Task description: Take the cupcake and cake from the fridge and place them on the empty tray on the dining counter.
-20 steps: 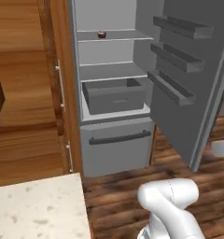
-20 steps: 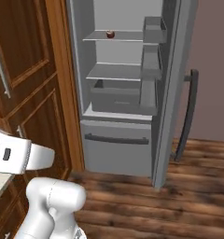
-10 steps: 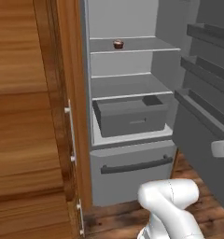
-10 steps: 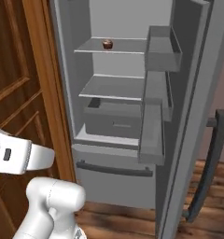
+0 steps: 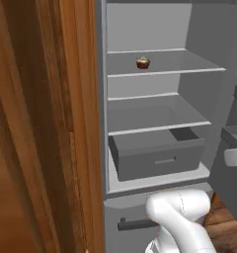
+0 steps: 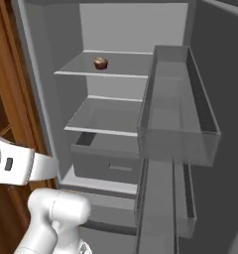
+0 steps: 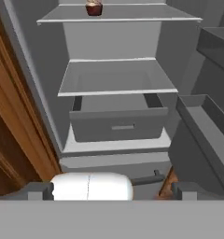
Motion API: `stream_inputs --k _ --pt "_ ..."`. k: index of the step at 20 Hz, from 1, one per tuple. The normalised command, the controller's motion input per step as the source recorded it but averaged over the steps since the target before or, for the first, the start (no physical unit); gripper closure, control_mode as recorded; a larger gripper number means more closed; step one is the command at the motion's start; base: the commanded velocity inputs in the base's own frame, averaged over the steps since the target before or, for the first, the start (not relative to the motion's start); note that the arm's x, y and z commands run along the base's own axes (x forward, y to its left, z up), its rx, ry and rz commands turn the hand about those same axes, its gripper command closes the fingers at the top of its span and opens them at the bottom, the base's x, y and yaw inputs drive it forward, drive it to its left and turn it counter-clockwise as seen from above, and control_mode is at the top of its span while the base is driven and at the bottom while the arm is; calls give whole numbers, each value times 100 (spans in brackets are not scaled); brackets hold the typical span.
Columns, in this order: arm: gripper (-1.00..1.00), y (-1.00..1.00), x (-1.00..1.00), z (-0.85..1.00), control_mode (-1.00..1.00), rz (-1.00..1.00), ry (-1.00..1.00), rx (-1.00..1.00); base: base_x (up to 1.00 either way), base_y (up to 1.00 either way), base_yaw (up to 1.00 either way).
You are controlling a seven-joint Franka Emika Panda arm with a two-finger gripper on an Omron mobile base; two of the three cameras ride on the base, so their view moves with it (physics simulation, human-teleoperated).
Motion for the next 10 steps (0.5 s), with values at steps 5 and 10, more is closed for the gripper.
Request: stream_inputs --k 5,10 --pt "-100 0 0 0 100 0 0 0 100 -2 0" --pt "-100 0 0 0 100 0 0 0 100 10 -2"
